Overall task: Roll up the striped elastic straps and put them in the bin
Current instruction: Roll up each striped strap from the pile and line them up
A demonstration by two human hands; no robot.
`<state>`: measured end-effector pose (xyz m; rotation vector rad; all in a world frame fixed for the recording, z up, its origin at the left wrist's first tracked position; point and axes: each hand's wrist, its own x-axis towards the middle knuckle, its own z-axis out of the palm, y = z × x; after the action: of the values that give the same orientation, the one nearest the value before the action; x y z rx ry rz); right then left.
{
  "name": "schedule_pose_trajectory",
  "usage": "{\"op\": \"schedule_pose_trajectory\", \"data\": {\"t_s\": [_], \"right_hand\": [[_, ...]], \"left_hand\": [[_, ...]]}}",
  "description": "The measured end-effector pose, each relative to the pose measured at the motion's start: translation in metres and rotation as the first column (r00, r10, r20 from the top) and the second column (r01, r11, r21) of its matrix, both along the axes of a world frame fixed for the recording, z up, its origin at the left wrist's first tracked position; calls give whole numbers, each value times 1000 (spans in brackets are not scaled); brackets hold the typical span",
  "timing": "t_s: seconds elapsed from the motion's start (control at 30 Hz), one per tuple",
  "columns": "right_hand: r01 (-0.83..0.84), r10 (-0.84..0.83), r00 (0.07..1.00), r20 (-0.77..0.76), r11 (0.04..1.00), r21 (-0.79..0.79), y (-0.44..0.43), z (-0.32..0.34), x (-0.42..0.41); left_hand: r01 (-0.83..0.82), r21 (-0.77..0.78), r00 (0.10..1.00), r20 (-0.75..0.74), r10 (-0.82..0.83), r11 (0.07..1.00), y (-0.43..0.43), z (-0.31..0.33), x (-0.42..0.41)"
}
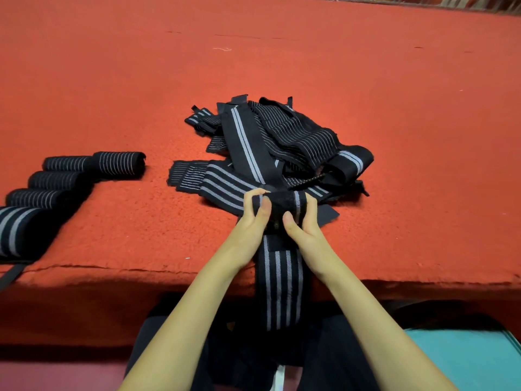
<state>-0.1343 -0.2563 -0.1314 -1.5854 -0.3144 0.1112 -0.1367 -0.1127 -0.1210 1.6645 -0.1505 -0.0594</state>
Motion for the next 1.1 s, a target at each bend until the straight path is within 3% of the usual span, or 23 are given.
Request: {"op": "schedule_pose_trajectory", "data": {"t_s": [0.13, 0.4, 0.67, 0.87, 1.0, 1.1], "right_hand": [[29, -29, 1000, -4, 996, 90, 0, 6, -1], [66, -62, 998, -28, 980, 188, -7, 4, 5], [93, -100, 988, 119, 994, 59, -8, 3, -4], [43, -41, 999, -27, 997, 59, -1, 6, -5], [51, -42, 994, -105, 995, 81, -2, 7, -3], [57, -50, 996, -67, 994, 98, -5, 7, -2]], "left_hand": [[20, -105, 996, 85, -11, 994, 1, -1, -4], [-43, 176, 946, 322, -16, 983, 2, -10, -10], [-37, 152, 997, 77, 26, 988, 1, -1, -5], [-109, -65, 987, 109, 116, 992, 3, -3, -11], [-104, -69, 987, 112, 111, 992, 4, -6, -11], [-52, -43, 996, 69, 55, 998, 4, -5, -8]]}}
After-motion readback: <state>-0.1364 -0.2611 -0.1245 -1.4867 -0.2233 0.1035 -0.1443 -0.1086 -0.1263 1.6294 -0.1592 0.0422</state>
